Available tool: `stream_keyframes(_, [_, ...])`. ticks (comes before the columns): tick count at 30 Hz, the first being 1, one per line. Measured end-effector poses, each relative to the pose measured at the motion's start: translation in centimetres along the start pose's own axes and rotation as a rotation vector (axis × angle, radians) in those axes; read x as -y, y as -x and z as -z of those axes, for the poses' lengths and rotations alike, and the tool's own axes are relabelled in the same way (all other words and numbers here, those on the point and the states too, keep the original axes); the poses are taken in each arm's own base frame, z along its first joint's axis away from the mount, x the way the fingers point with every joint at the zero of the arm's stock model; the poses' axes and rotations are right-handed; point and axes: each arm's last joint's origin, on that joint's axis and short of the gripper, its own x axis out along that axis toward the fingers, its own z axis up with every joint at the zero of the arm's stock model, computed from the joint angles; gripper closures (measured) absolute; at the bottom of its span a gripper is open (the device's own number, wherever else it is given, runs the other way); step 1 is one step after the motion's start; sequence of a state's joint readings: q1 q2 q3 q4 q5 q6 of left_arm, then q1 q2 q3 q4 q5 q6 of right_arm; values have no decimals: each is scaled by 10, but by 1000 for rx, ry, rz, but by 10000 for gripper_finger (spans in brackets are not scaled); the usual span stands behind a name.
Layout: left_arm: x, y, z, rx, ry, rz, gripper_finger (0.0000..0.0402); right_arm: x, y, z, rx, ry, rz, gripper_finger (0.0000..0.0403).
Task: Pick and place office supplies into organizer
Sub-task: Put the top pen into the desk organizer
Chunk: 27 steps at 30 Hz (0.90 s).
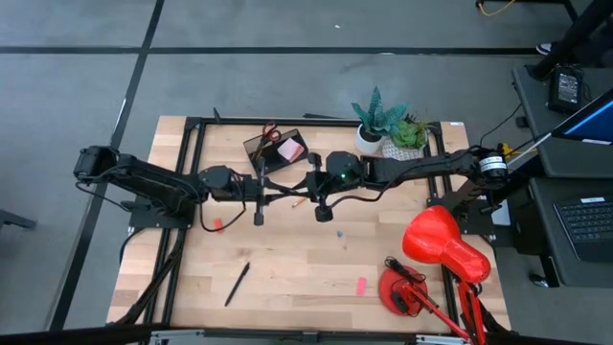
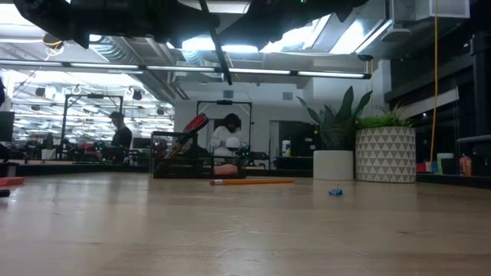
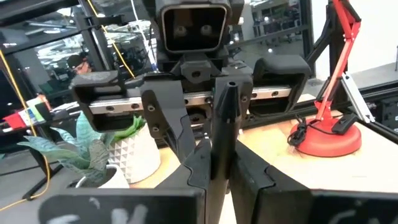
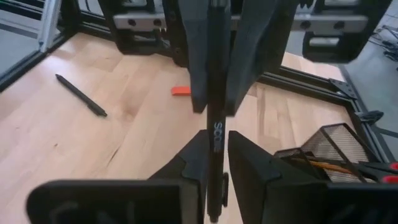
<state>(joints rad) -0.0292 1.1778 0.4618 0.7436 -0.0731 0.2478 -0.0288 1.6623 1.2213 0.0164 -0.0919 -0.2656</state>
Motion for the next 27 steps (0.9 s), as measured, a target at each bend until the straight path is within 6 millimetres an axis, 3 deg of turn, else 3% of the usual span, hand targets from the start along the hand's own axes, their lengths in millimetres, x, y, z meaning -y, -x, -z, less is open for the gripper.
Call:
stream_keyframes(5, [-3,9,-4,-49,-6,-42,376,0,1,1,-10,2,1,339])
stream_keyframes(15, [-14,37,-18,-136,-52,-204,376,0,23,-6,-59,-3,4,341])
stream_keyframes(21, [-26,46,-14,-203,-10,-279,376,-1,42,-7,-120,-10,-12,394])
stream_keyframes(27, [-41,48,-9,-239,-23,-338,376,-3,39,1,-99,-9,-14,399])
